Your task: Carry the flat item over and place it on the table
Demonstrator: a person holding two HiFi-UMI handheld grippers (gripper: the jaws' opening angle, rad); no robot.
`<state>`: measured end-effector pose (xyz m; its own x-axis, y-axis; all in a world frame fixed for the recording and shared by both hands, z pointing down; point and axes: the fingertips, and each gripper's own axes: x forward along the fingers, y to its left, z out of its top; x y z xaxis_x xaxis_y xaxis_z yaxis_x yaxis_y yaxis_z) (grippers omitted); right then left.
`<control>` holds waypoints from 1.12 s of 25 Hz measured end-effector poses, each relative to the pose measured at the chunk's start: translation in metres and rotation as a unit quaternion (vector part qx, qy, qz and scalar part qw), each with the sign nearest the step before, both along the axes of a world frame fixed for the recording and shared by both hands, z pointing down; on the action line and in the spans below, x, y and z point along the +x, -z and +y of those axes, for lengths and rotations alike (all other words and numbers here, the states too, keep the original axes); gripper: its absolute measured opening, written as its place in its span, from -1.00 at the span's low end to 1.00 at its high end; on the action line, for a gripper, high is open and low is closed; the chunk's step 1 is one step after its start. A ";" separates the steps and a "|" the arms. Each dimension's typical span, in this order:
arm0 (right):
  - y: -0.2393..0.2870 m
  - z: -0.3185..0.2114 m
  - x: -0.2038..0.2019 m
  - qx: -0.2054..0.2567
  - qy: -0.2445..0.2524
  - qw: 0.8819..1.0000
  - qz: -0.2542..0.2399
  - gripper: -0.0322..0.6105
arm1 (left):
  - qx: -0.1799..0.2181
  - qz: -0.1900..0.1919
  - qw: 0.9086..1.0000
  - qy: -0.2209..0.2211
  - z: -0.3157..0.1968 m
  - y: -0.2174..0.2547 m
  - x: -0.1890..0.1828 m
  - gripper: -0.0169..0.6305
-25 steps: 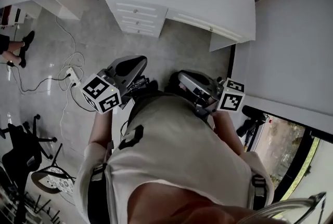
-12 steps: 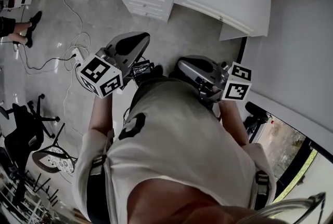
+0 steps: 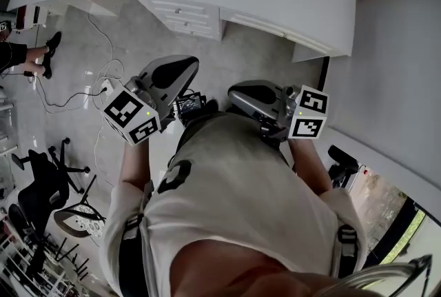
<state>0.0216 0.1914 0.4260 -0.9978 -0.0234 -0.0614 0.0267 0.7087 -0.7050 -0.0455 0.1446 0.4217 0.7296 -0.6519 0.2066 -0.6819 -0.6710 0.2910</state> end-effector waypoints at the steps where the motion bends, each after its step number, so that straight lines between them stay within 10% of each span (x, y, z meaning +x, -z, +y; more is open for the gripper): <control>1: 0.002 0.001 -0.001 0.000 -0.003 1.000 -0.004 -0.87 | -0.003 0.022 1.000 0.008 0.003 -0.001 0.007 -0.89; 13: 0.001 -0.072 0.061 -0.020 -0.041 0.999 0.003 -0.87 | -0.014 0.067 0.997 0.035 -0.054 -0.008 0.090 -0.89; 28: -0.021 -0.121 0.119 -0.096 -0.071 0.993 0.005 -0.87 | -0.046 0.016 0.998 0.031 -0.075 -0.024 0.151 -0.89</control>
